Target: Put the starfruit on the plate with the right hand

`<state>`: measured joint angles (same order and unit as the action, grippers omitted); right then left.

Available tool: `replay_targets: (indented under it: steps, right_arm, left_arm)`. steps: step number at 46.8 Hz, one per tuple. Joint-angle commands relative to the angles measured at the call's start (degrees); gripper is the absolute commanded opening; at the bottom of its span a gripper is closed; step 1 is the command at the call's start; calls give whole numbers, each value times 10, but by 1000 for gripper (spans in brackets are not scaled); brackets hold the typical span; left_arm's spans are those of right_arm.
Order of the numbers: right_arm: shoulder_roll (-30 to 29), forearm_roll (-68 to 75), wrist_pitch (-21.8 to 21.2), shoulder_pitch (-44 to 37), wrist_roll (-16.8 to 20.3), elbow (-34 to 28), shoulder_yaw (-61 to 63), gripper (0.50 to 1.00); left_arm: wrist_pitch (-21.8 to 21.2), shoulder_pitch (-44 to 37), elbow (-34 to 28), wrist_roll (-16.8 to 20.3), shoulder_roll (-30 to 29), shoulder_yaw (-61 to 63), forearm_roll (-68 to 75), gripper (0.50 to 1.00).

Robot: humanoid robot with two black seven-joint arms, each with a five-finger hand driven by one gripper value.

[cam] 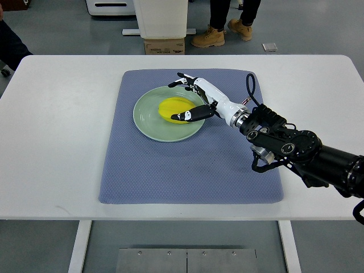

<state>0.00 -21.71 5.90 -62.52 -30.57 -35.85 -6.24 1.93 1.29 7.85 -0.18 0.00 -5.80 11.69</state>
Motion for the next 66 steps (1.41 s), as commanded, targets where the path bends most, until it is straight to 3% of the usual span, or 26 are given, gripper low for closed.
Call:
replay_targets:
  steps: [1,14,40,48,61,66]
  right_arm:
    - [0,0,0,-2,0,-1,1,985]
    - [2,1,-7,-10,0,-5,19,995]
    - [165,4,-13,-5,-1,-13,112,1000]
    - [191,18,-20,12,-14,-13,113,1000]
    - [219,121,-22,53,-17,-10,125,991]
    - [222,173,-37,72,2,-7,156,998]
  left_arm:
    - [0,0,1,0,0,0,0,1000]
    - [0,-1,1,0,0,0,0,1000]
    - [0,0,0,0,0,0,0,1000]
    - [0,-1,1,-1,0,0,0,1000]
    - [0,-1,1,0,0,0,0,1000]
    - [0,-1,0,0,0,0,0,1000]
